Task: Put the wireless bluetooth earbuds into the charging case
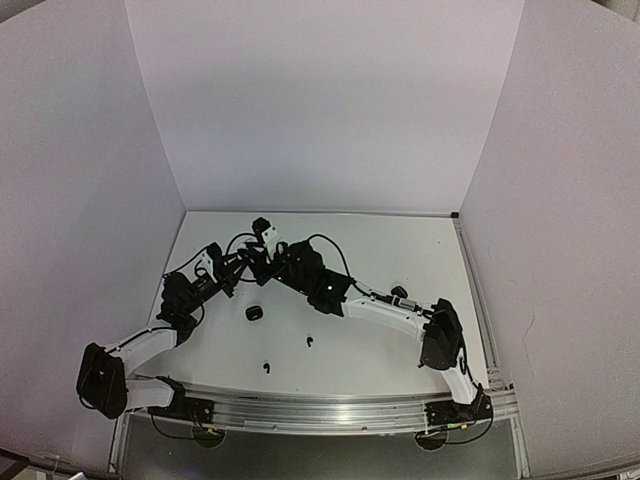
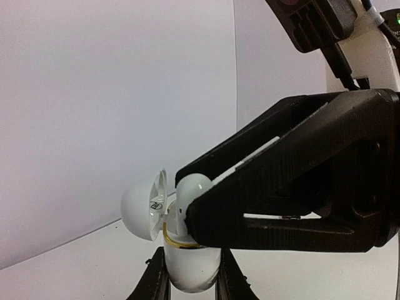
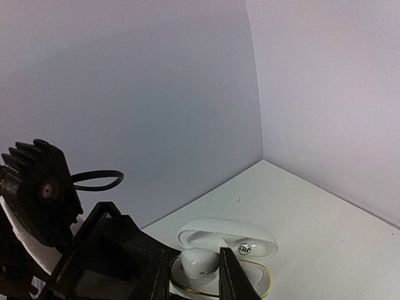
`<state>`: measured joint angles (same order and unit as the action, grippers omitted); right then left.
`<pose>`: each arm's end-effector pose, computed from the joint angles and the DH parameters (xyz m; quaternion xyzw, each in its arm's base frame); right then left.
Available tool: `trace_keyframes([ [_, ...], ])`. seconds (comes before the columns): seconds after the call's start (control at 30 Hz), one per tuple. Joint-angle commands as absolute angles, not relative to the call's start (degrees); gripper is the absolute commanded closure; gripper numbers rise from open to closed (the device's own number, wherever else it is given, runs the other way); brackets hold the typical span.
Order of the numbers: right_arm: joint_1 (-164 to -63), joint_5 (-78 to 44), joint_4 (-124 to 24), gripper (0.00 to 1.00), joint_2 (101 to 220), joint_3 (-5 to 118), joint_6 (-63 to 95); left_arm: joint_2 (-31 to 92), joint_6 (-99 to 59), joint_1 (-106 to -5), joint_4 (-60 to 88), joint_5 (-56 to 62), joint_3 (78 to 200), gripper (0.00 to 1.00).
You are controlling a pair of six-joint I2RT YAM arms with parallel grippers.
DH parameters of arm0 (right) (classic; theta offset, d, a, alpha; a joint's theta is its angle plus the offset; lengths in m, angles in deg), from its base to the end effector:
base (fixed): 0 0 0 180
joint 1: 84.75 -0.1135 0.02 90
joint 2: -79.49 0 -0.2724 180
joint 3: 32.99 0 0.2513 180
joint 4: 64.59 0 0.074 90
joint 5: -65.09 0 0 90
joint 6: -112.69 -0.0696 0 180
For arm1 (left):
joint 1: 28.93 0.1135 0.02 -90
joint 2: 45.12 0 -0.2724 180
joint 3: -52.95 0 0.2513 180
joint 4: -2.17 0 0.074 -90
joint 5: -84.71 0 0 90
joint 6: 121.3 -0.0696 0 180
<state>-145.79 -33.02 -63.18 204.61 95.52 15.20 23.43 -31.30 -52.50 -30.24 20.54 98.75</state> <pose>0.2848 0.4943 0.3561 -0.2668 0.6416 0.3633 0.6206 0.2508 -0.1425 0.2928 0.2956 0.5806 -0.2933 0.6997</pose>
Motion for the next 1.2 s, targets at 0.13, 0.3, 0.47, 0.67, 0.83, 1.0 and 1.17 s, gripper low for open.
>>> trace_keyframes([
  [0.13,-145.1,-33.9,-58.2,0.72,201.4,94.4,17.7,21.0,-26.7,-52.1,-33.4,26.5,101.9,1.0],
  [0.3,-144.9,-33.9,-58.0,0.7,201.1,94.5,17.8,21.1,-24.7,-51.5,-32.6,28.8,102.2,1.0],
  [0.47,-144.4,-33.8,-57.6,0.66,200.7,94.5,18.0,21.2,-23.2,-50.9,-31.6,31.3,102.5,1.0],
  [0.67,-144.3,-33.0,-56.7,0.66,200.3,94.3,18.0,21.3,-23.2,-50.6,-31.6,31.6,102.5,1.0],
  [0.83,-144.2,-31.6,-56.1,0.62,200.2,95.3,17.9,21.3,-23.1,-50.5,-31.2,31.9,102.5,1.0],
  [1.0,-144.2,-24.6,-54.1,0.55,198.1,97.9,18.7,21.2,-23.5,-49.9,-29.0,32.8,102.4,1.0],
  [1.17,-144.1,-21.6,-53.2,0.45,193.2,95.6,15.4,21.2,-26.3,-49.7,-23.7,35.3,103.0,1.0],
])
